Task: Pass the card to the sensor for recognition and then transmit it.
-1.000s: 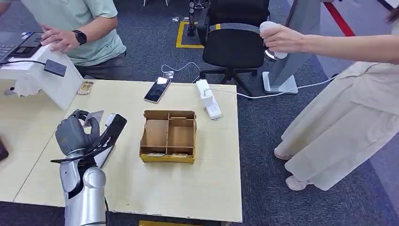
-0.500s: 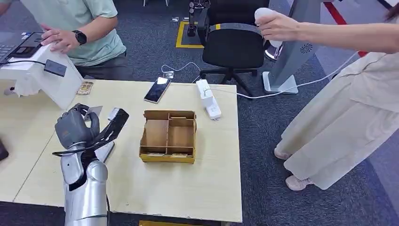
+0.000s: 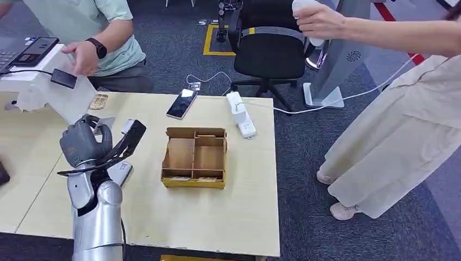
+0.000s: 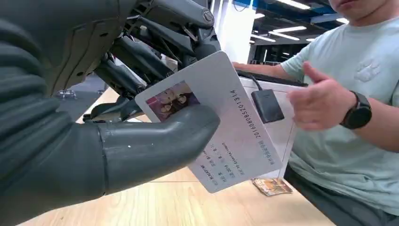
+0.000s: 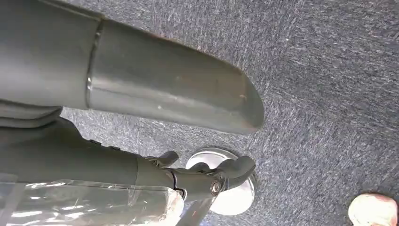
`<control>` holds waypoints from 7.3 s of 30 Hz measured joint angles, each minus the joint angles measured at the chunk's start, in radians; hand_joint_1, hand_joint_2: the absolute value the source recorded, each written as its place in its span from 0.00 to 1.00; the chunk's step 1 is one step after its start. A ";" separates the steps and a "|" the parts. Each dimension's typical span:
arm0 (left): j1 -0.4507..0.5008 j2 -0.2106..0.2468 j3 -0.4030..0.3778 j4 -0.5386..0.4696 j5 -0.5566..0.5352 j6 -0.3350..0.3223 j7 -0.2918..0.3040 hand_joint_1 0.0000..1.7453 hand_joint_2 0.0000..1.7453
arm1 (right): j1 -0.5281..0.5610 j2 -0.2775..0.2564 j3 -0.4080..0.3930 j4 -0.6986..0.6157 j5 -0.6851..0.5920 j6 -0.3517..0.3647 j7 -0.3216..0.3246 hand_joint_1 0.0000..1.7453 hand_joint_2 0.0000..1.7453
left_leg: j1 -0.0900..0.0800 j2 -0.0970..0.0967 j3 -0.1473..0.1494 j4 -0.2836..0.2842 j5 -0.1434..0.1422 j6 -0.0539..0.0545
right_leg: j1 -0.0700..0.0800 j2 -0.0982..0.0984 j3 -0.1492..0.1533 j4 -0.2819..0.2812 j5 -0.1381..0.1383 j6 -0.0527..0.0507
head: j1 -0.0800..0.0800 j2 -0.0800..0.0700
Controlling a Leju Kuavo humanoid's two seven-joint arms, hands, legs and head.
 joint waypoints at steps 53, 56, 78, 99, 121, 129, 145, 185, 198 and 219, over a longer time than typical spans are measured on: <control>-0.030 -0.025 0.029 -0.040 0.070 -0.049 0.037 1.00 1.00 | 0.010 0.000 0.016 -0.004 0.000 0.013 0.014 0.00 0.00 | 0.000 0.000 0.000 0.000 0.000 0.000 | 0.000 0.000 0.000 0.000 0.000 0.000 | 0.000 0.000; -0.017 -0.026 0.061 -0.040 0.092 -0.077 0.037 1.00 1.00 | 0.012 0.000 0.016 -0.010 0.000 0.018 0.013 0.00 0.00 | 0.000 0.000 0.000 0.000 0.000 0.000 | 0.000 0.000 0.000 0.000 0.000 0.000 | 0.000 0.000; 0.068 -0.030 0.183 -0.040 0.192 -0.187 0.027 1.00 1.00 | 0.017 0.000 -0.010 -0.036 0.000 0.018 -0.010 0.00 0.00 | 0.000 0.000 0.000 0.000 0.000 0.000 | 0.000 0.000 0.000 0.000 0.000 0.000 | 0.000 0.000; 0.086 -0.037 0.240 -0.007 0.214 -0.232 0.037 1.00 1.00 | 0.016 0.000 -0.017 -0.039 0.000 0.017 -0.017 0.00 0.00 | 0.000 0.000 0.000 0.000 0.000 0.000 | 0.000 0.000 0.000 0.000 0.000 0.000 | 0.000 0.000; 0.091 -0.041 0.285 0.117 0.325 -0.311 0.088 1.00 1.00 | -0.002 0.000 -0.034 -0.029 0.000 0.000 -0.023 0.00 0.00 | 0.000 0.000 0.000 0.000 0.000 0.000 | 0.000 0.000 0.000 0.000 0.000 0.000 | 0.000 0.000; 0.091 -0.042 0.288 0.137 0.335 -0.294 0.088 1.00 1.00 | -0.002 0.000 -0.047 -0.029 0.000 -0.001 -0.028 0.00 0.00 | 0.000 0.000 0.000 0.000 0.000 0.000 | 0.000 0.000 0.000 0.000 0.000 0.000 | 0.000 0.000; 0.081 -0.044 0.264 0.129 0.315 -0.209 0.018 1.00 1.00 | 0.006 0.000 -0.072 -0.053 0.000 -0.003 -0.036 0.00 0.00 | 0.000 0.000 0.001 0.000 0.000 0.000 | 0.000 0.000 0.000 0.000 0.000 0.000 | 0.000 0.000; -0.023 -0.050 0.067 0.019 0.219 -0.047 0.019 1.00 1.00 | 0.005 0.000 -0.042 -0.039 0.000 -0.005 -0.004 0.00 0.00 | 0.000 0.000 0.000 0.000 0.000 0.000 | 0.000 0.000 0.000 0.000 0.000 0.000 | 0.000 0.000; -0.027 -0.052 0.059 0.020 0.283 -0.050 -0.023 0.00 1.00 | 0.008 0.002 -0.032 -0.038 0.000 -0.005 0.000 0.00 0.00 | 0.000 0.000 0.000 0.000 0.000 0.000 | 0.000 0.000 0.000 0.000 0.000 0.000 | 0.000 0.000; 0.018 -0.026 0.056 -0.056 0.297 -0.014 -0.090 0.00 1.00 | -0.002 0.002 -0.027 -0.017 0.000 -0.023 -0.018 0.00 0.00 | 0.000 0.000 0.000 0.000 0.000 0.000 | 0.000 0.000 0.000 0.000 0.000 0.000 | 0.000 0.000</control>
